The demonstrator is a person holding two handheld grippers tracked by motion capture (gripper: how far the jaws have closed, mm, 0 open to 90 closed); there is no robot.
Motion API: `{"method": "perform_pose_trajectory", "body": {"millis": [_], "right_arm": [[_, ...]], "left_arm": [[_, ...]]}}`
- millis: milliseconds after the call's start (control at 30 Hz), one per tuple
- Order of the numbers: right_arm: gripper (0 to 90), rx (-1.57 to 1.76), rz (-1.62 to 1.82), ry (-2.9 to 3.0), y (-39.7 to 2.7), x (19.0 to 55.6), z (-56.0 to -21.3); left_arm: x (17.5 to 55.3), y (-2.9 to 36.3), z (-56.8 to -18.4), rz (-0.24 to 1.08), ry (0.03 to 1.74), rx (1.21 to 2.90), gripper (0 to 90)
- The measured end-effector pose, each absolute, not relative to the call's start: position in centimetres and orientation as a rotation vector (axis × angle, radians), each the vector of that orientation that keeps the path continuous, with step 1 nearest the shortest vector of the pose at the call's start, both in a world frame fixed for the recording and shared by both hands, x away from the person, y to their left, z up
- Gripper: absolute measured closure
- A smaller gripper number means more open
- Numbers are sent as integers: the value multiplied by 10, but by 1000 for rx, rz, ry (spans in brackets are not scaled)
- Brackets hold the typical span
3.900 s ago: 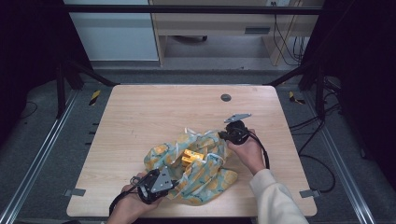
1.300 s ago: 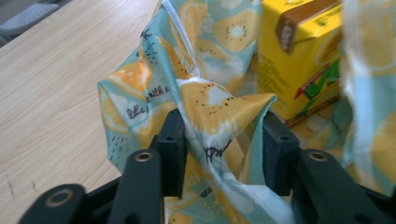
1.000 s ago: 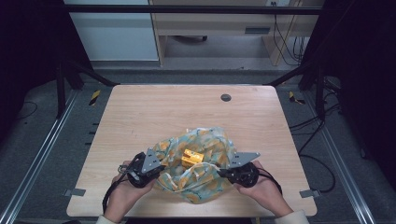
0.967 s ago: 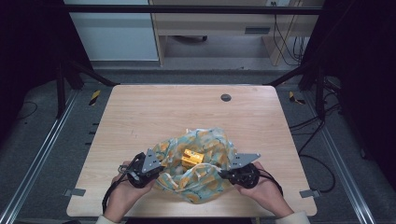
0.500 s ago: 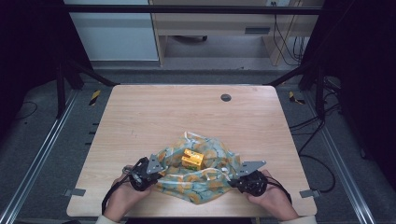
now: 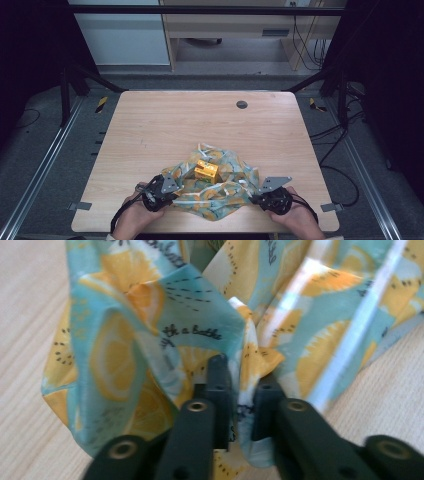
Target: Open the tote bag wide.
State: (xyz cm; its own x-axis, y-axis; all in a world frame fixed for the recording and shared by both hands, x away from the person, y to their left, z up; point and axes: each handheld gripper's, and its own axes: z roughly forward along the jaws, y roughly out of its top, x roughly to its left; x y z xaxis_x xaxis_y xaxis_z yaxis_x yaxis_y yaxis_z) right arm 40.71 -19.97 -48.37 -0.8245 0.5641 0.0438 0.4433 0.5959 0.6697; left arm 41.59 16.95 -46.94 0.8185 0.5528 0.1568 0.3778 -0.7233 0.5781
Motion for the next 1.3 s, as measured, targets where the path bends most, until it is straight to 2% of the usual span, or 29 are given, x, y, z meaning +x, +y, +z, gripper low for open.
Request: {"method": "perform_pose_trajectory", "body": {"millis": [67,133,167,267,367,500,733,933,1067,1300], "right_arm": [[784,847,1064,2623,-201,407,-481],[618,851,1097,2576,-203,405,-475],[550,852,1102,2556,-203,405,-473],[356,829,1142,2486,-205,400,-460],[238,822,1180,2438,-207,398,-447],[180,836,1211,2379,-212,401,-434],[144,934,1282,2279,-223,416,-426],[119,1007,1231,2237,-226,428,-432],[105,1088,1231,2157,-234,434,-435],[86,1228,1193,2019,-258,443,-446]], "left_arm": [[415,172,-465,458,695,2422,650],[413,174,-458,480,728,2359,435],[412,175,-454,480,742,2322,376],[409,175,-442,492,745,2233,273],[408,172,-431,508,750,2175,190],[414,165,-419,512,755,2139,134],[427,157,-402,468,780,2041,91],[434,153,-394,545,774,2052,93],[444,169,-388,581,816,2021,93],[459,230,-390,675,994,1961,89]]}}
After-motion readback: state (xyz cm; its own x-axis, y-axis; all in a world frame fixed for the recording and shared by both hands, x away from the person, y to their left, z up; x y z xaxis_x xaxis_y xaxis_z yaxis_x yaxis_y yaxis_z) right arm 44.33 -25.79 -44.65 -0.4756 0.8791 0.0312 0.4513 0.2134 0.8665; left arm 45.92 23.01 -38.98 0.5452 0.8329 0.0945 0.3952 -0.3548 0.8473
